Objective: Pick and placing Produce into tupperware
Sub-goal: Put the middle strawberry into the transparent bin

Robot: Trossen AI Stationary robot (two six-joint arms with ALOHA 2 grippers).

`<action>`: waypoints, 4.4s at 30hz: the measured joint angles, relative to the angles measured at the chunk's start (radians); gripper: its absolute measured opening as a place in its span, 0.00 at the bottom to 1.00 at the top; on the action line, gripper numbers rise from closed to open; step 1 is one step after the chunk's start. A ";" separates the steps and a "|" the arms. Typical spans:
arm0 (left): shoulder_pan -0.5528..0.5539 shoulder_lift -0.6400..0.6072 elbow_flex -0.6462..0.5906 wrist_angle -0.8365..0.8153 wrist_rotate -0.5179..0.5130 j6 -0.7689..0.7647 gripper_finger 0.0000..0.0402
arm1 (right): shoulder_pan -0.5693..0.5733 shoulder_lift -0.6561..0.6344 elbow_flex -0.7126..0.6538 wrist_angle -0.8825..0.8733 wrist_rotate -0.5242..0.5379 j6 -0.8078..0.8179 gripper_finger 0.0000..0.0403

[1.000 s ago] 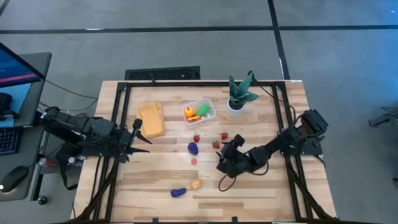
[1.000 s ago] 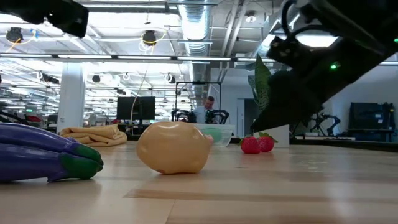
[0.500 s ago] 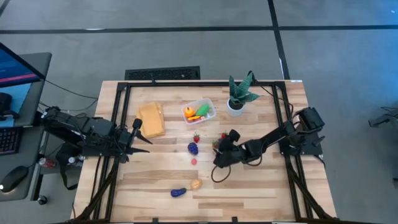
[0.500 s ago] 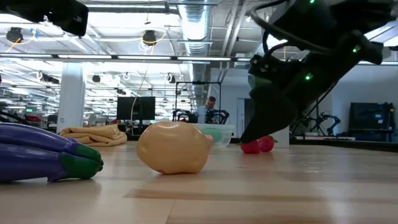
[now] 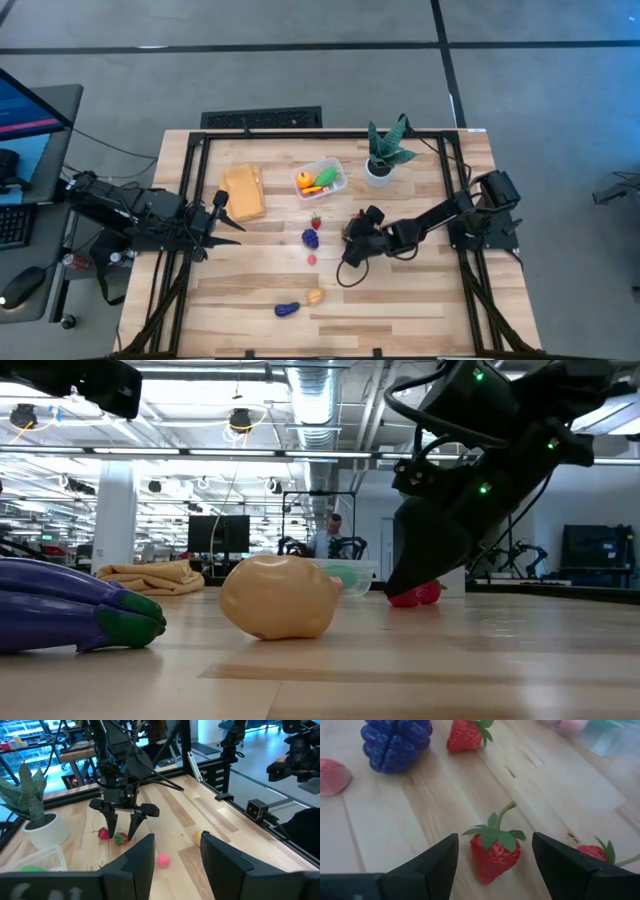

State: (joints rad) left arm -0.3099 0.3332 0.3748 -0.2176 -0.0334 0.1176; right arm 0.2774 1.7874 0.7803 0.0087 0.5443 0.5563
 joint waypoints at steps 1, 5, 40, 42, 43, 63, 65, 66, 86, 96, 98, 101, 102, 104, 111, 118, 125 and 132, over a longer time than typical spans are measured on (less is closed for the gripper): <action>0.000 0.000 0.000 0.000 0.000 -0.001 0.37 | 0.000 0.000 0.000 0.000 0.001 0.000 0.62; 0.000 0.000 0.000 0.000 0.000 -0.008 0.37 | 0.001 0.000 0.000 0.000 -0.004 -0.003 0.59; 0.000 0.000 0.000 0.000 -0.009 -0.033 0.37 | 0.002 0.000 0.000 0.014 -0.008 -0.024 0.32; 0.000 0.000 0.000 0.000 -0.009 -0.035 0.37 | 0.002 0.000 0.000 0.034 -0.006 -0.035 0.33; 0.000 0.000 0.000 0.000 -0.009 -0.035 0.37 | 0.002 0.000 0.000 0.042 -0.005 -0.040 0.33; 0.000 0.000 0.000 -0.001 -0.008 -0.045 0.37 | -0.017 0.001 0.000 0.268 0.015 -0.224 0.32; 0.000 0.001 0.000 -0.001 -0.008 -0.045 0.37 | -0.026 0.001 0.000 0.308 0.037 -0.252 0.32; 0.000 0.001 0.000 -0.001 -0.008 -0.045 0.37 | -0.032 0.001 0.000 0.328 0.046 -0.268 0.32; 0.000 0.001 0.000 -0.001 -0.008 -0.044 0.37 | -0.246 0.001 0.000 0.607 0.137 -0.321 0.32; 0.000 0.001 0.000 -0.001 -0.027 -0.032 0.37 | -0.321 0.001 0.004 0.628 0.027 -0.291 0.33; 0.000 0.001 0.000 -0.001 -0.033 -0.032 0.37 | -0.327 0.001 0.004 0.633 0.022 -0.292 0.33; 0.000 0.001 0.000 -0.001 -0.034 -0.031 0.37 | -0.339 0.001 0.004 0.652 -0.013 -0.292 0.33; 0.000 0.000 0.000 -0.001 -0.034 -0.032 0.37 | -0.343 0.001 0.004 0.659 -0.026 -0.292 0.33; 0.000 0.001 0.000 0.004 -0.035 -0.032 0.37 | -0.353 0.001 0.004 0.667 -0.044 -0.294 0.33; 0.000 0.000 0.000 0.040 -0.035 -0.031 0.37 | -0.388 0.001 0.044 0.664 -0.096 -0.322 0.33; 0.000 0.001 0.000 0.054 -0.035 -0.030 0.37 | -0.392 0.001 0.097 0.590 -0.103 -0.346 0.33; 0.000 0.001 0.000 0.054 -0.040 -0.030 0.37 | -0.392 0.001 0.100 0.552 -0.103 -0.325 0.33; 0.000 0.001 0.000 0.053 -0.046 -0.030 0.37 | -0.391 0.063 0.101 0.575 -0.103 -0.321 0.33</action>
State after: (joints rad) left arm -0.3099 0.3340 0.3744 -0.1642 -0.0795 0.0875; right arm -0.1139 1.8506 0.8818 0.5834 0.4416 0.2356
